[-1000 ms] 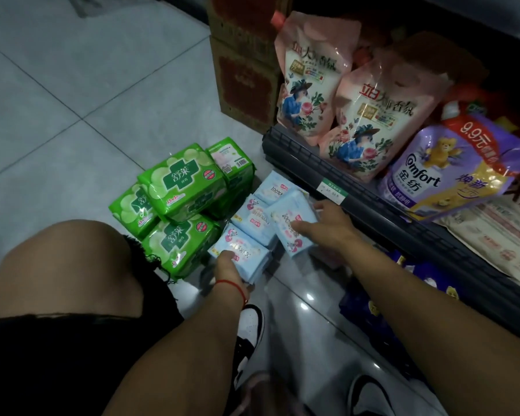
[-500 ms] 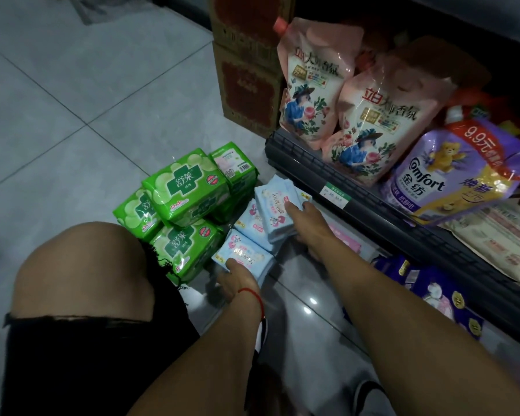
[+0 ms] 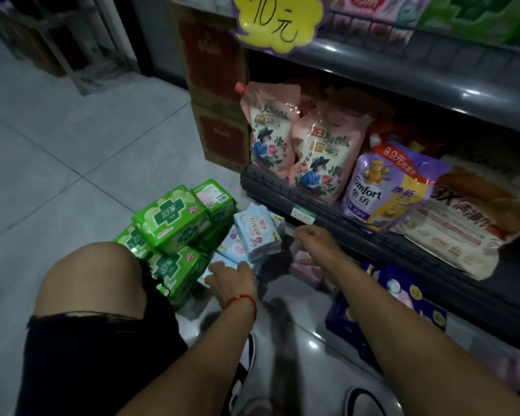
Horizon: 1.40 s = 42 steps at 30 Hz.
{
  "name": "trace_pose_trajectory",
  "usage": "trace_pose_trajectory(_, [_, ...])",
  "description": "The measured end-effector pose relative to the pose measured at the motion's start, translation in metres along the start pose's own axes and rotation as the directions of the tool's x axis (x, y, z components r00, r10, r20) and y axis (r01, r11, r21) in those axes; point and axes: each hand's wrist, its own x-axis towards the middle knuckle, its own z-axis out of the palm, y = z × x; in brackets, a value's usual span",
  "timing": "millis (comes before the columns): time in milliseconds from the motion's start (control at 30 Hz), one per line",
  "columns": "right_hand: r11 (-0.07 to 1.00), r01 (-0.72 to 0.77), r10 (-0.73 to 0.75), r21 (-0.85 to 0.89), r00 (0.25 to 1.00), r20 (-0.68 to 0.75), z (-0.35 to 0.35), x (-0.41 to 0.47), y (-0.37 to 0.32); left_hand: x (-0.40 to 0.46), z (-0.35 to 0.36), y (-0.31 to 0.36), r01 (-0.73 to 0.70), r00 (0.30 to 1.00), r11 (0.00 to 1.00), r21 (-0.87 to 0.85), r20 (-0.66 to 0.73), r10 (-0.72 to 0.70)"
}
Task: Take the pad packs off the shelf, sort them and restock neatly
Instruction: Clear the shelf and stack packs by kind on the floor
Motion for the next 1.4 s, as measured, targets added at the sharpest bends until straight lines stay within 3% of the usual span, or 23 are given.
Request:
trace_pose_trajectory(33, [0.998, 0.046, -0.047, -0.043, 0.999, -0.008, -0.01, -0.007, -0.004, -0.013, 0.001, 0.011, -0.191, 0.981, 0.98, 0.048, 0.051, 0.189])
trace_pose_trajectory(100, [0.979, 0.164, -0.168, -0.12, 0.986, -0.021, -0.034, -0.025, -0.016, -0.04, 0.006, 0.037, -0.496, 0.86, 0.867, 0.038, 0.16, 0.485])
trace_pose_trajectory(233, [0.846, 0.444, -0.482, -0.296, 0.874, -0.067, -0.09, -0.063, -0.059, -0.103, 0.013, 0.109, -0.802, 0.541, 0.582, -0.134, 0.248, 0.803])
trace_pose_trajectory(300, [0.765, 0.574, -0.631, -0.29, 0.758, -0.165, -0.119, -0.089, -0.089, -0.134, 0.018, 0.152, -0.878, 0.384, 0.431, -0.211, 0.229, 0.895])
trace_pose_trajectory(367, [0.672, 0.674, -0.74, -0.307, 0.592, -0.319, -0.148, -0.119, -0.121, -0.164, 0.025, 0.191, -0.927, 0.227, 0.274, -0.255, 0.2, 0.953])
trace_pose_trajectory(467, [0.582, 0.686, -0.794, -0.436, 0.364, -0.487, -0.195, -0.155, -0.155, -0.206, 0.038, 0.244, -0.964, 0.019, 0.067, -0.258, 0.185, 0.983])
trace_pose_trajectory(533, [0.586, 0.604, -0.789, -0.54, 0.273, -0.55, -0.227, -0.166, -0.167, -0.227, 0.052, 0.277, -0.977, -0.151, -0.126, -0.17, 0.145, 0.978])
trace_pose_trajectory(600, [0.627, 0.489, -0.769, -0.607, 0.262, -0.583, -0.259, -0.167, -0.172, -0.242, 0.07, 0.309, -0.966, -0.257, -0.25, -0.067, 0.134, 0.957])
trace_pose_trajectory(700, [0.665, 0.235, -0.737, -0.709, 0.363, -0.57, -0.304, -0.156, -0.171, -0.254, 0.103, 0.346, -0.946, -0.303, -0.321, 0.053, 0.212, 0.929])
trace_pose_trajectory(767, [0.673, 0.101, -0.681, -0.733, 0.472, -0.56, -0.327, -0.147, -0.17, -0.257, 0.126, 0.365, -0.932, -0.295, -0.341, 0.121, 0.29, 0.91])
trace_pose_trajectory(833, [0.687, 0.024, -0.627, -0.726, 0.526, -0.575, -0.344, -0.138, -0.173, -0.258, 0.146, 0.383, -0.909, -0.283, -0.361, 0.207, 0.325, 0.902])
trace_pose_trajectory(933, [0.691, -0.013, -0.6, -0.722, 0.547, -0.584, -0.359, -0.119, -0.187, -0.246, 0.165, 0.399, -0.895, -0.257, -0.371, 0.249, 0.391, 0.884])
trace_pose_trajectory(1067, [0.566, -0.015, -0.681, -0.824, 0.554, -0.478, -0.38, -0.085, -0.231, -0.225, 0.177, 0.396, -0.913, -0.184, -0.339, 0.228, 0.512, 0.839])
trace_pose_trajectory(1233, [0.425, -0.088, -0.602, -0.901, 0.715, -0.354, -0.412, -0.028, -0.28, -0.222, 0.183, 0.397, -0.909, -0.181, -0.343, 0.237, 0.516, 0.837])
trace_pose_trajectory(1300, [0.402, -0.145, -0.605, -0.904, 0.699, -0.382, -0.418, -0.011, -0.283, -0.22, 0.184, 0.397, -0.91, -0.176, -0.338, 0.242, 0.513, 0.841])
trace_pose_trajectory(1400, [0.343, -0.283, -0.666, -0.896, 0.599, -0.445, -0.417, 0.002, -0.284, -0.218, 0.186, 0.397, -0.91, -0.18, -0.336, 0.244, 0.496, 0.849])
